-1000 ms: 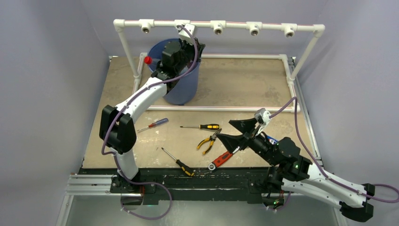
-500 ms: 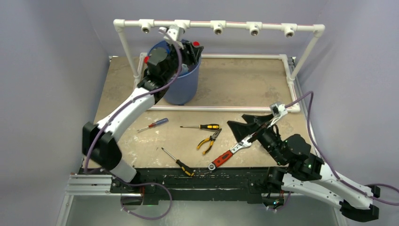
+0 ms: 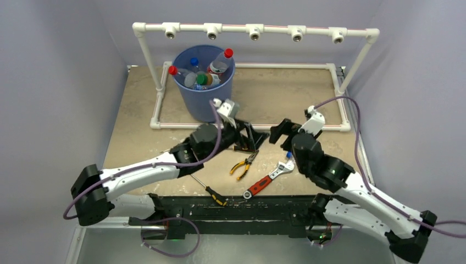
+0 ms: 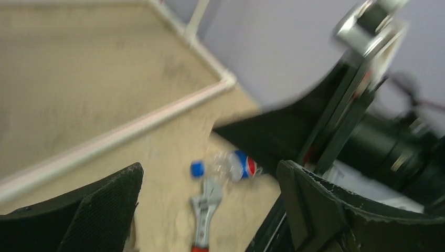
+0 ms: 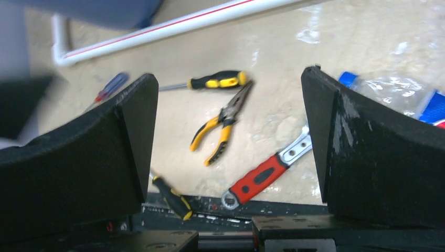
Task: Put the plastic bottles in the bin
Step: Pick up the plastic bottle from the corner of the board.
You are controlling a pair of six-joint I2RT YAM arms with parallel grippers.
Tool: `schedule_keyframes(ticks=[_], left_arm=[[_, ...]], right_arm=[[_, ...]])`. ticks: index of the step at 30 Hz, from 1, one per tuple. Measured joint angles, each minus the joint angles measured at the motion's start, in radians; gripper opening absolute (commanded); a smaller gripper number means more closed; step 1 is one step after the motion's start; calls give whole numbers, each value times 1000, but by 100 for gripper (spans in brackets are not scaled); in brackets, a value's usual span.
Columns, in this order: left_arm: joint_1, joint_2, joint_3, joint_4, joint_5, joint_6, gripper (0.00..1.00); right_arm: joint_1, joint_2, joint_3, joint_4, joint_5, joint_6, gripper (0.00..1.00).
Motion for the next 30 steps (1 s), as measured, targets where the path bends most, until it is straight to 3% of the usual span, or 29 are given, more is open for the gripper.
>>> schedule_keyframes(ticks=[4,6,10,14,19,22,25,30], left_arm=[[-26,51,-216,16,-109,-174,99],[-34,64,-284,33,-164,-262,99],[-49,121,-317,92,-244,-399,99],[-52,257,-221,106,-228,-415,99],[-31,454,-55,146,-22,-309,93],[26,575,14,217,206,-253,90],[71,653,41,237,365,-140,94],[33,655,54,135,457,259,98]], right_arm=[[-306,31,-23,38,-151,-11,99],[-401,-5,-45,43,-183,-10,99],[-442,-77,-50,57,-200,8,99],[-443,-188,-58,80,-220,26,99],[-443,-427,-78,137,-278,13,99],[-445,-474,-67,143,-297,7,99],[-445,-474,-65,126,-324,-2,99],[-445,-494,-61,104,-383,-24,99]])
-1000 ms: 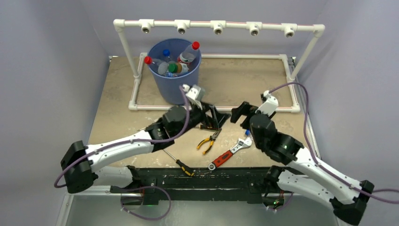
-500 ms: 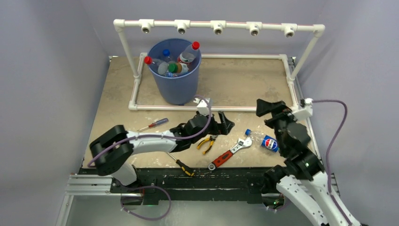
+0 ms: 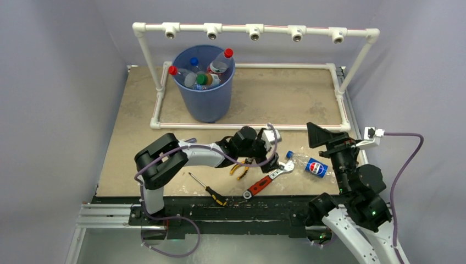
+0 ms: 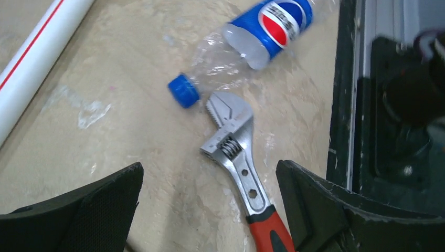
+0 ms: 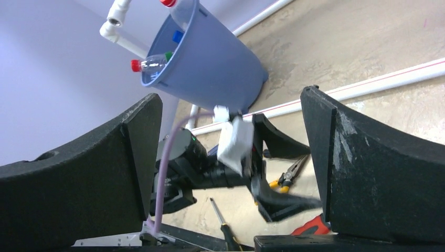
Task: Put the plastic bottles in the bin
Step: Pick up the plastic bottle from the corner of the board.
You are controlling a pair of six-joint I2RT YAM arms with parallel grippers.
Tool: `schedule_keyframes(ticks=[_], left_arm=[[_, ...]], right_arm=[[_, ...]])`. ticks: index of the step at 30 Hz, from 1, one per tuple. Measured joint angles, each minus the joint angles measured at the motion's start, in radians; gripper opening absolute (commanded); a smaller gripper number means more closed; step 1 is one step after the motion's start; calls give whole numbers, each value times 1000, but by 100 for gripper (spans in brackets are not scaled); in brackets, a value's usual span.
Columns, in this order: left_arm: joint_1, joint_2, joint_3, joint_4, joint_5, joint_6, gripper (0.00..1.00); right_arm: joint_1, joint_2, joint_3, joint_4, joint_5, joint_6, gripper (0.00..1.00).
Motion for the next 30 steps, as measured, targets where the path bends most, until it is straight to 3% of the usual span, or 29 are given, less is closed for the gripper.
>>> schedule_keyframes(ticks=[9,13,22,30], left_arm=[[-121,-6,108,-168,-67,794,99],[-141,57,198,-165,-96,968,97],[-183,267,318,-106,-93,1105,91],[-219,319,375,-101,-58,1107,90]], right_arm=[[0,-32,40,-30,-78,-13,99],[0,-37,59,-37,-99,-11,99],[0,-37,97,-45,-141,-11,99],[0,-37,119,-51,-156,-13,99]])
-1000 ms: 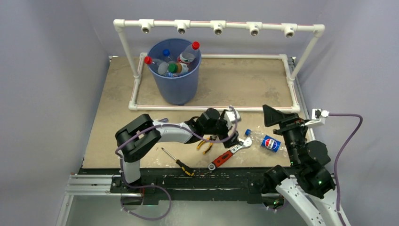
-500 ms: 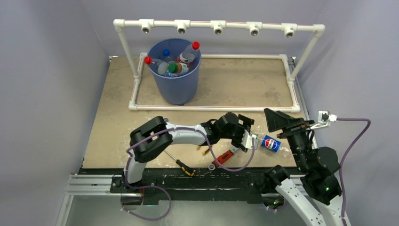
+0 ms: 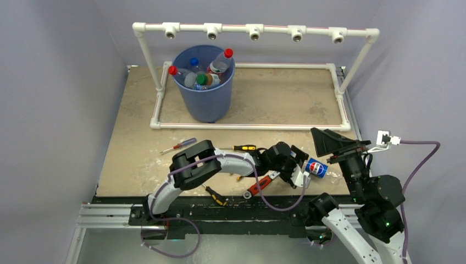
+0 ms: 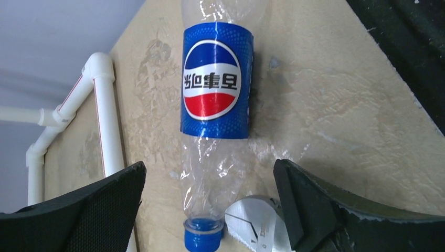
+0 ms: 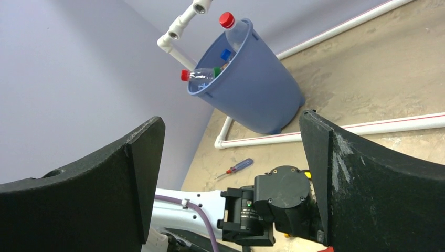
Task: Put the plastic bottles in the bin
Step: Pick up the plastic bottle from the corner of the board.
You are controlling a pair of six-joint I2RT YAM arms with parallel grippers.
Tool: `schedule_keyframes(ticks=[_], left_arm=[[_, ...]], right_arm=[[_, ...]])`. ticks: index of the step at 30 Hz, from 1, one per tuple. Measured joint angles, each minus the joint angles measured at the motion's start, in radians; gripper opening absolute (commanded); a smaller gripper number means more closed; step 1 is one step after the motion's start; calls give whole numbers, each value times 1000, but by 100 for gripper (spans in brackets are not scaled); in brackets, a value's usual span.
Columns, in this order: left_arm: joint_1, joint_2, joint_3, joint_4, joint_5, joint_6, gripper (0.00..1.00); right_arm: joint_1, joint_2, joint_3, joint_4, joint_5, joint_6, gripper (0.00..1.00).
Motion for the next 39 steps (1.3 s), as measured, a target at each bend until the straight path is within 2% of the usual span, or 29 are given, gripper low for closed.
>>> schedule_keyframes(ticks=[3,9,14,19,23,25,30,35,39], left_arm=[[-9,24,39,-19,11,2,87],[-19,138,211,-89,17,0,75],[-19,167,234,-80,12,-3,68],[-19,183,250,-83,-4,-11,55],[-20,188,251,-85,-18,-14,38],[-20,190,249,-82,-27,-15,33],[-21,182,183,14,-51,-12,20],[-26,117,28,148,-106,-11,11],[-26,30,-100,202,-159,0,0]], right_arm=[[0,0,0,-1,0,-2,99],[0,0,0,-6,-1,-2,99],[0,0,0,-22,0,-9,99],[0,0,0,-23,0,-17,99],[0,-1,0,-23,0,-21,99],[0,-3,0,-24,0,-22,99],[0,-9,0,-23,0,-25,99],[0,-9,0,-23,-1,-33,99],[0,-6,2,-23,-4,-47,99]])
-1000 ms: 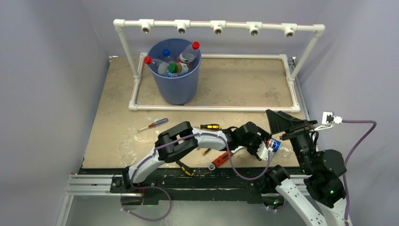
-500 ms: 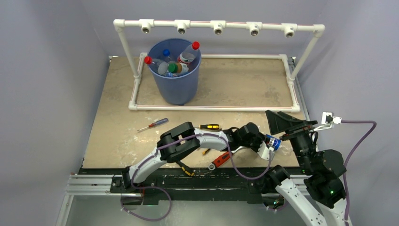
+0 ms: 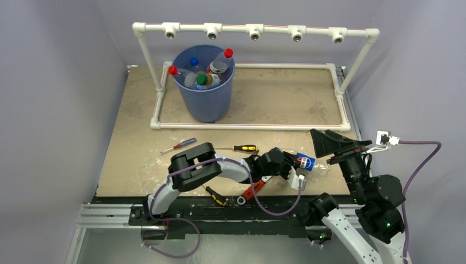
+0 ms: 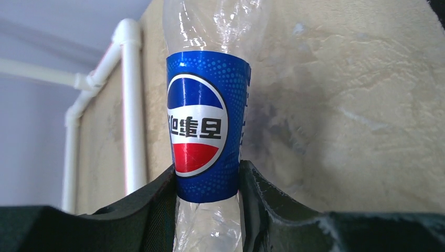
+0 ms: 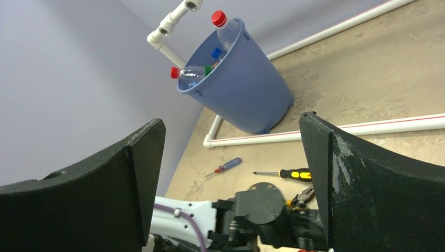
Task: Put the plastic bottles in the bin
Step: Pick up the plastic bottle from the corner of the board.
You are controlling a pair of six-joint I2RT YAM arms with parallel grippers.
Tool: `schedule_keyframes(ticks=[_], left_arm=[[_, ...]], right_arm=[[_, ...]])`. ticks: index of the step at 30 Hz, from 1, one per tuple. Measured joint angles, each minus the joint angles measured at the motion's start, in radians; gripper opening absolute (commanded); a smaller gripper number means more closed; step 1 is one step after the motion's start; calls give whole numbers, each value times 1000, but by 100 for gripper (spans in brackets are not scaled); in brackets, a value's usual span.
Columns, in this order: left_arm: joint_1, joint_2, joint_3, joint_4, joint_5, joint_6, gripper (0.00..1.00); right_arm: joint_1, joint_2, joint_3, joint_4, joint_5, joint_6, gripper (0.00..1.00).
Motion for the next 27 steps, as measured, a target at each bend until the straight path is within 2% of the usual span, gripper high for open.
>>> schedule_keyframes(ticks=[7,14,21,24,27], left_arm=[[-3,-265,-175,72,-100,86,0],[-43,-573,-402,153,-275,182,0],[-140,-901,-491,-79,-343,146,0],[-184,-1048,-486,-246,-344,148,0],[-237,-1124,-439,-475,-349,150,0]], right_arm=[[0,80,80,1,-41,-65,99],[0,233,158,5,-118,-140,99],[0,312,156,10,-249,-164,99],[0,338,165,14,-346,-191,99],[1,418,215,-18,-458,-239,99]])
